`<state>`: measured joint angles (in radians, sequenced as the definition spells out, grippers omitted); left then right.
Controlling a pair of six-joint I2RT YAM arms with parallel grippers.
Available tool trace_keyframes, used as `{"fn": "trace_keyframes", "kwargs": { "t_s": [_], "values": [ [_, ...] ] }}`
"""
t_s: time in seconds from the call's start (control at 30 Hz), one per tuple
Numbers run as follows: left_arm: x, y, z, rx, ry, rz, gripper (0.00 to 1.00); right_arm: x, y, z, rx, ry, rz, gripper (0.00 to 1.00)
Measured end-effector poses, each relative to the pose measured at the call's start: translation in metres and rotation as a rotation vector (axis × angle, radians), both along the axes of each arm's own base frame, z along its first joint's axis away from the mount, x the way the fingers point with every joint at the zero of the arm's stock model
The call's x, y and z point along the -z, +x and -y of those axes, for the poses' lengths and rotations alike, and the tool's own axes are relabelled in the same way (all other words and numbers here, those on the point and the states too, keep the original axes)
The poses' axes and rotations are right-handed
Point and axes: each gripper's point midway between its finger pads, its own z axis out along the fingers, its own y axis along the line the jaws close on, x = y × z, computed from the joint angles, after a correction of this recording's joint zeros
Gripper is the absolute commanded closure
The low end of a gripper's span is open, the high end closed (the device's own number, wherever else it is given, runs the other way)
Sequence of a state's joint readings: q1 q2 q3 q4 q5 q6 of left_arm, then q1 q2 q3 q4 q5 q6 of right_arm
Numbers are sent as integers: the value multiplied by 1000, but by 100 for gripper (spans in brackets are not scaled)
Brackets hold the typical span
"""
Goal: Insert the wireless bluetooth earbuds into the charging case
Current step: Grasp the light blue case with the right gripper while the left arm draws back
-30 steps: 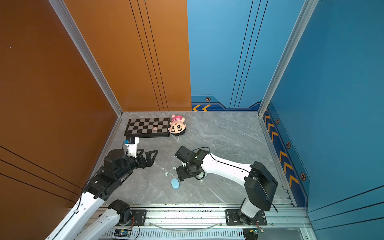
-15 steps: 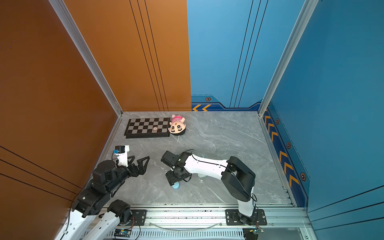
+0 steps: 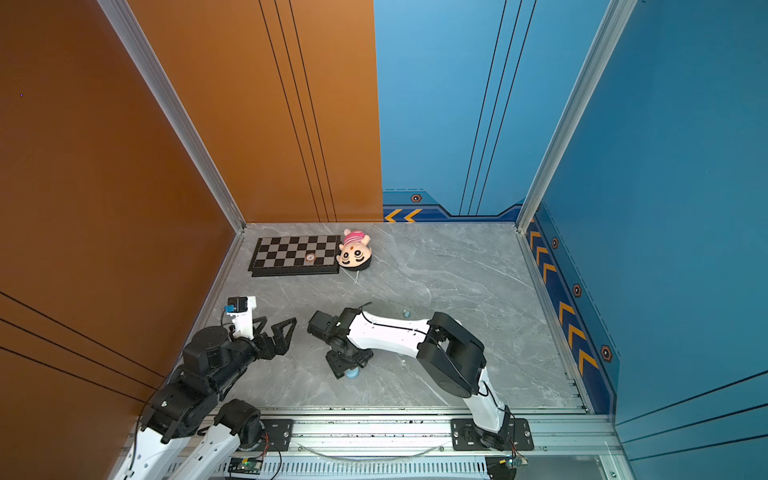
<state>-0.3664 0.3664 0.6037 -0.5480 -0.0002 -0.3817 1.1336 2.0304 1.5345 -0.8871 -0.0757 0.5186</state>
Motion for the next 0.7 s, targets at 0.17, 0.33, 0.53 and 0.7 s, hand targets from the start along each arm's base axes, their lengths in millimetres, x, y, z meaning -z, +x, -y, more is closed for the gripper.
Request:
{"fn": "trace_keyframes", "kwargs": {
  "t_s": [0.17, 0.33, 0.53, 0.7],
  "values": [
    [1, 0, 0, 0, 1, -4, 4, 6, -2, 7, -13, -46, 5, 33],
    [4, 1, 0, 1, 6, -16, 4, 7, -8, 6, -40, -59, 10, 40],
    [6, 1, 1, 3, 8, -25, 4, 7, -8, 6, -58, -67, 13, 48],
    [6, 0, 1, 3, 9, -28, 4, 16, -5, 4, -74, -88, 16, 49]
  ]
}}
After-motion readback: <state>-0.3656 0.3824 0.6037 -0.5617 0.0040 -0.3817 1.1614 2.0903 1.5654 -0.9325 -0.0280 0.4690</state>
